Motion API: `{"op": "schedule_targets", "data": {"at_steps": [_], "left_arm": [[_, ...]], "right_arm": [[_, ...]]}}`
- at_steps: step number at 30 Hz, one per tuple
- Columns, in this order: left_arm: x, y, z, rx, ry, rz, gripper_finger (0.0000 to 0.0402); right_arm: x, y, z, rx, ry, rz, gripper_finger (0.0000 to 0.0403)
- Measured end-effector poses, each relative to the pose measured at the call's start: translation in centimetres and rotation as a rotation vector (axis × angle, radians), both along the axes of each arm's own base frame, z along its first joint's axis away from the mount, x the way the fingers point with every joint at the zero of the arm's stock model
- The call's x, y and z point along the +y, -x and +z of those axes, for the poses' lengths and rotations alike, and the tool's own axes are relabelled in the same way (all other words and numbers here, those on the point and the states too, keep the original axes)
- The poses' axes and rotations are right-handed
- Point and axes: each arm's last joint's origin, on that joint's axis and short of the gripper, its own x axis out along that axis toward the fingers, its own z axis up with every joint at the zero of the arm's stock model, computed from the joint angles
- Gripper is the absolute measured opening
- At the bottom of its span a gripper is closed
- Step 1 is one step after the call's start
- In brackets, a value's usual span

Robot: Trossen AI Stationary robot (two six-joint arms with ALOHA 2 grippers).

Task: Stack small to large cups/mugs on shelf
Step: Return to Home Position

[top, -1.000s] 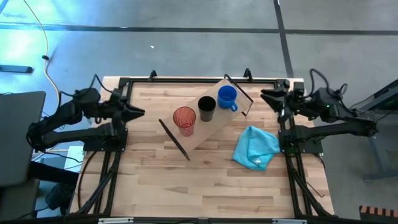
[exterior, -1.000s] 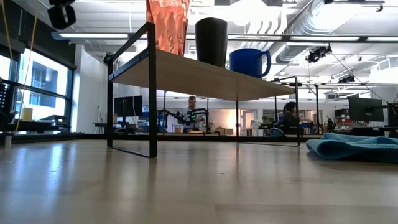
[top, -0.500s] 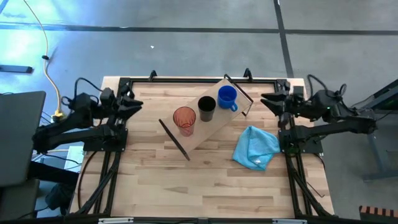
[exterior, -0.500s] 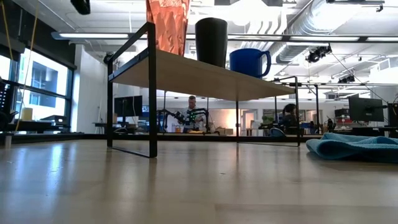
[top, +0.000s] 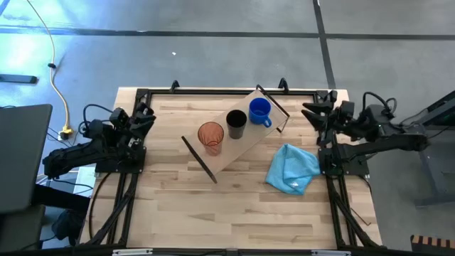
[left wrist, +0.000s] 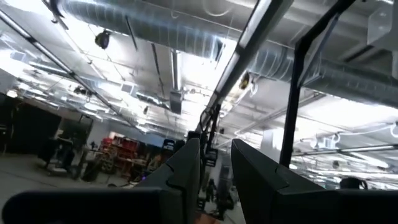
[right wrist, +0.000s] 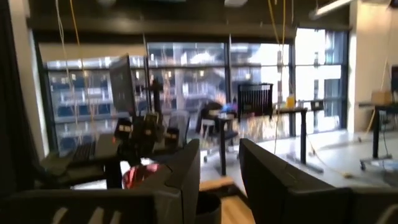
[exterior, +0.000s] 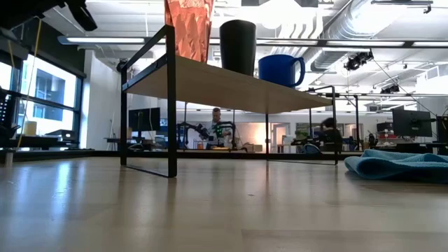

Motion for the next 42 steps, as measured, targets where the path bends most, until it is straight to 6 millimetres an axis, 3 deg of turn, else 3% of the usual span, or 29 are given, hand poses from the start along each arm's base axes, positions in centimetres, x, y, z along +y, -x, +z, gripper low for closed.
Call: {"op": "schedule_targets", "data": {"at_steps": [7, 11, 23, 31, 37, 42], "left_arm": [[0.1, 0.0, -0.1, -0.017, 0.044, 0.01, 0.0083], [-0.4, 0.0, 0.0, -0.035, 0.043, -0.034, 0.0083], [-2.7, -1.4, -0.7, 0.085, -0.017, -0.015, 0.0083], [-3.2, 0.2, -1.7, 0.168, -0.053, -0.021, 0.0083], [-3.0, 0.5, -0.9, 0.162, -0.062, 0.018, 0.0083], [-3.1, 0.4, -1.1, 0.179, -0.061, 0.008, 0.0083]], "right_arm": [[0.0, 0.5, -4.9, -0.183, -0.041, 0.03, 0.0103], [0.2, 0.5, -6.5, -0.267, -0.048, 0.088, 0.0103], [1.6, -1.0, -7.1, -0.209, -0.026, 0.181, 0.0103], [1.6, 0.7, -8.6, -0.063, -0.07, 0.176, 0.0103], [0.9, 3.1, -7.6, -0.192, -0.048, 0.163, 0.0103], [1.0, 3.6, -8.0, -0.179, -0.08, 0.269, 0.0103]]}}
